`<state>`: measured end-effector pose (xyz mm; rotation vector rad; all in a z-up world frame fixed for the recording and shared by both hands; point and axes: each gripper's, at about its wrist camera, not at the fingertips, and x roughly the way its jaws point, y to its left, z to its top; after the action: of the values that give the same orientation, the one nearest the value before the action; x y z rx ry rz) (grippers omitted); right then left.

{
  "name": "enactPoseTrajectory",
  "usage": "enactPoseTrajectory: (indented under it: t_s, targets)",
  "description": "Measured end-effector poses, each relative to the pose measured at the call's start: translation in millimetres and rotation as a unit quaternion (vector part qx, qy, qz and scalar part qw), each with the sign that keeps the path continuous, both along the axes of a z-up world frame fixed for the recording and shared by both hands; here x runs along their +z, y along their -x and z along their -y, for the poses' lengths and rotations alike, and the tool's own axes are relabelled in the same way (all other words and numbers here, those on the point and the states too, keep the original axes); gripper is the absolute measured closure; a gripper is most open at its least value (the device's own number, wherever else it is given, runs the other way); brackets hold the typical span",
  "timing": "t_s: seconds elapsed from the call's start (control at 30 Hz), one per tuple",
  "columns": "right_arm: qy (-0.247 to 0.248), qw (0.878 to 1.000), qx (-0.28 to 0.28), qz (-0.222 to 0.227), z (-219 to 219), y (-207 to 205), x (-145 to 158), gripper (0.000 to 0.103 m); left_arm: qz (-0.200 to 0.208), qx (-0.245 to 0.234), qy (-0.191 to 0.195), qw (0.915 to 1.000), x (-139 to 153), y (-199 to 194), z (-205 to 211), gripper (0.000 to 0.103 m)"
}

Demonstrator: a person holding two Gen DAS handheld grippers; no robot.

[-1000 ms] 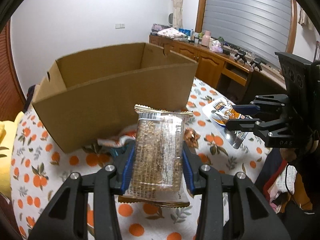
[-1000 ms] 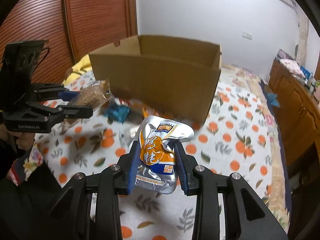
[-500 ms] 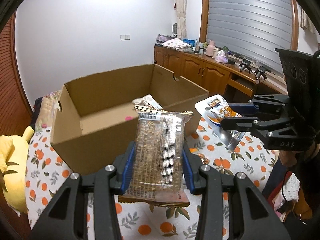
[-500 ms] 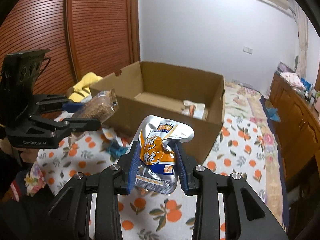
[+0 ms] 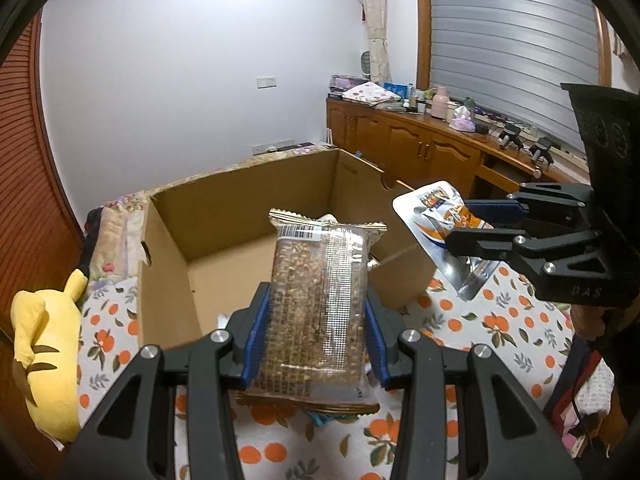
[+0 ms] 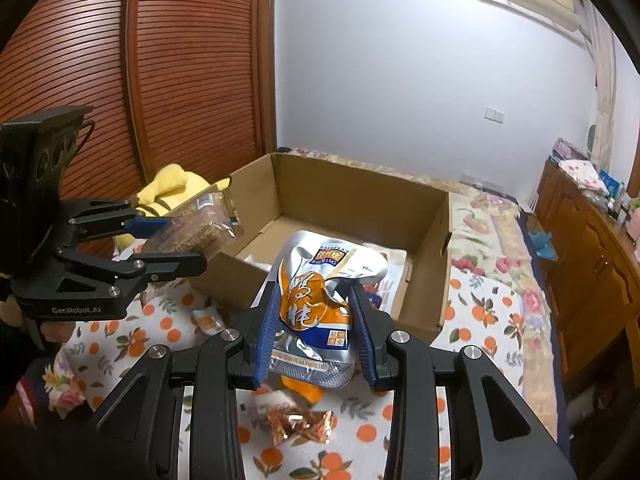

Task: Organize snacks
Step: 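Lift both packets and carry them over the box, then open both tools to drop the packets into the box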

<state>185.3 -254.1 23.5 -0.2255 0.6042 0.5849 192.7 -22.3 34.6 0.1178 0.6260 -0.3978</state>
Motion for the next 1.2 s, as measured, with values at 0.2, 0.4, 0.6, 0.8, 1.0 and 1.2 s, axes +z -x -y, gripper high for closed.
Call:
enactPoseTrajectory:
  t_s: [0.2,0.4,0.6,0.8,1.0,1.2]
  targets:
    - [0.001,1.000,0.000,0.002,-8,-11,4,0.069,0.002,0.012,-0.004,0.9999,6,-14,-7,0.062]
    - [-0.004,1.000,-0.004,-0.007,-8,-24,1,0.068,-0.005,0.029,0.005,0.9996,6,-33,-19,0.062]
    - [-0.003,1.000,-0.014,-0.013,-8,-36,-4,0.068,-0.016,0.052,0.001,0.9985,0,-54,-24,0.062]
    - [-0.003,0.999,-0.027,-0.018,-8,-50,-8,0.068,-0.027,0.065,0.013,0.9974,-7,-67,-29,0.061]
    - [-0.015,0.998,-0.046,-0.033,-4,-70,-14,0.068,-0.032,0.081,0.015,0.9961,-13,-77,-35,0.059]
    - [-0.020,0.997,-0.064,-0.048,-5,-89,-22,0.068,-0.035,0.097,0.013,0.9946,-19,-85,-41,0.056]
